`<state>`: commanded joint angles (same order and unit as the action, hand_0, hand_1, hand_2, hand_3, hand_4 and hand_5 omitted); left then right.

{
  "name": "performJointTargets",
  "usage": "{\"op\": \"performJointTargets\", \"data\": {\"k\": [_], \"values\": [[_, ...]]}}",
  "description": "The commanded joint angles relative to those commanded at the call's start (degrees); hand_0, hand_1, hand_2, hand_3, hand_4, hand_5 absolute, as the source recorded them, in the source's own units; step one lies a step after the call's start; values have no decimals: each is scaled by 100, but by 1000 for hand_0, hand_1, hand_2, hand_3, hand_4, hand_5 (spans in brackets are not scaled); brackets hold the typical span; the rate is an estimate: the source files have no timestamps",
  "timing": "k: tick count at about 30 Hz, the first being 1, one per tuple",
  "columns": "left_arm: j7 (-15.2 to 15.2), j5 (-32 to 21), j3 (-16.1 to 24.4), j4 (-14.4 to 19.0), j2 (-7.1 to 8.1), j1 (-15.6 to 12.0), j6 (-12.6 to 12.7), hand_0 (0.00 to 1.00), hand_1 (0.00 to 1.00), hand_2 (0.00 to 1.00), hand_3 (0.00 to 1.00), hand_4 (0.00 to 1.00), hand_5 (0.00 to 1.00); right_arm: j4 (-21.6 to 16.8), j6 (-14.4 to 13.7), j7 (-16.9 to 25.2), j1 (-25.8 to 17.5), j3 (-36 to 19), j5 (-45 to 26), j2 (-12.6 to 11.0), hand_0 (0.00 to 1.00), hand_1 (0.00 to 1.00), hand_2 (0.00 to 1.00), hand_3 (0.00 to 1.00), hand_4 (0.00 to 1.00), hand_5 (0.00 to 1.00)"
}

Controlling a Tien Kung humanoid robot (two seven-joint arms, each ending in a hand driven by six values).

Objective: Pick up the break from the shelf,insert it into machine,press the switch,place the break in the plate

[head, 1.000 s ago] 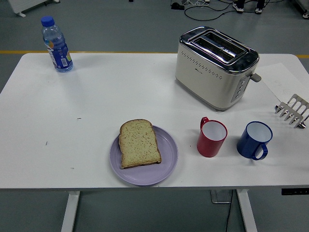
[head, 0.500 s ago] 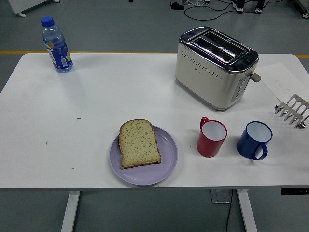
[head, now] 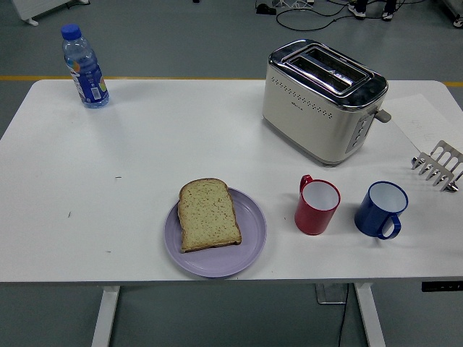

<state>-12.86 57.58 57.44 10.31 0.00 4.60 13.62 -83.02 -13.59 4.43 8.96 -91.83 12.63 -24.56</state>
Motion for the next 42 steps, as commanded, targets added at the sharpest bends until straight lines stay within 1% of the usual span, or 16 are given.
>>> {"op": "performJointTargets", "data": {"k": [10,12,13,19,29,42], "values": [[-2,64,23,0,0,-31,-18,624,455,463,511,263,814,40,-42,12,-49,10,-6,33,648,613,630,589,414,316],[5,47,12,0,0,-20,-17,624,455,463,511,263,814,39,-39,9,-39,-4,-4,38,648,613,630,589,414,316],[8,33,4,0,0,-15,-16,625,456,465,511,262,814,40,-39,10,-36,-7,-4,40,649,611,628,586,407,334],[17,-45,-48,0,0,23,-15,624,456,465,511,260,812,57,-41,12,-22,-14,-17,66,648,610,628,584,408,338],[21,-74,-58,0,0,40,-14,623,455,465,511,260,812,68,-123,60,-21,-18,-37,91,650,607,629,585,408,338],[30,-116,-83,0,0,58,-9,625,455,467,509,259,811,77,-129,73,36,-16,-88,108,650,608,632,586,405,329]]}}
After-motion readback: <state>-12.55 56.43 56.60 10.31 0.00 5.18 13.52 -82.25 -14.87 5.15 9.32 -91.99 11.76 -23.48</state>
